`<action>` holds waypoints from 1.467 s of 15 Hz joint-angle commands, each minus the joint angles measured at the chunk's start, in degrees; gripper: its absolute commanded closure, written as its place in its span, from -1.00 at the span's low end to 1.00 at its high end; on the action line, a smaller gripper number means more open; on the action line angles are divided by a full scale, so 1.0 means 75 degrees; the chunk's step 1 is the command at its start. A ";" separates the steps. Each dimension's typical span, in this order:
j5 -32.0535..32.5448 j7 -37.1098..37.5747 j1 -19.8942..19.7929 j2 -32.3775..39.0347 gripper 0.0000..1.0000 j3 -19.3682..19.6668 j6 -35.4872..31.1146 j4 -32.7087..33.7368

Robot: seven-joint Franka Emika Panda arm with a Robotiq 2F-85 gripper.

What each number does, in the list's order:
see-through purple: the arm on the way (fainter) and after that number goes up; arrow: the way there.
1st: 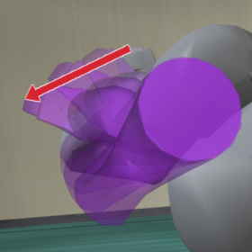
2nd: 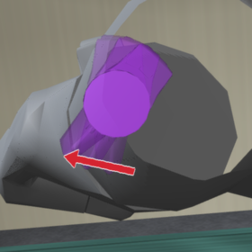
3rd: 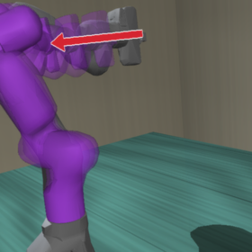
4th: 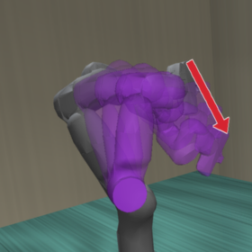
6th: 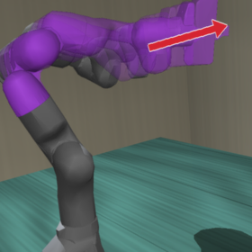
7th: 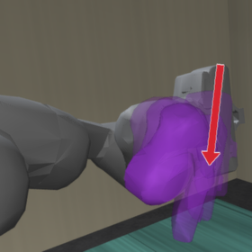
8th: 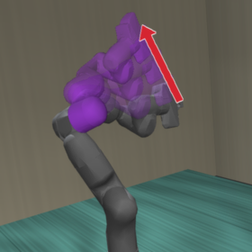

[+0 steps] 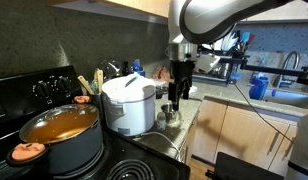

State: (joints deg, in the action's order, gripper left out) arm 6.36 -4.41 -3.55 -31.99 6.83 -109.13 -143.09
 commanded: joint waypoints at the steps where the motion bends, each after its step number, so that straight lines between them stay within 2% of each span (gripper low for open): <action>1: 0.0460 -0.0637 -0.0274 0.0311 -1.00 0.0228 -0.0158 0.0146; 4: 0.0892 -0.0936 -0.0336 0.0511 -1.00 0.0318 -0.0749 -0.0059; 8: 0.1233 -0.1046 -0.0392 0.0944 -1.00 0.0412 -0.2064 -0.0428; 16: 0.1162 -0.1003 -0.0688 0.2117 -1.00 0.0655 -0.3992 -0.0687; 22: 0.1153 -0.0936 -0.0726 0.2773 -1.00 0.0558 -0.5151 -0.0493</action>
State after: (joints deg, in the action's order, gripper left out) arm 14.95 -10.95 -8.49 -13.39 11.81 -144.55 -147.94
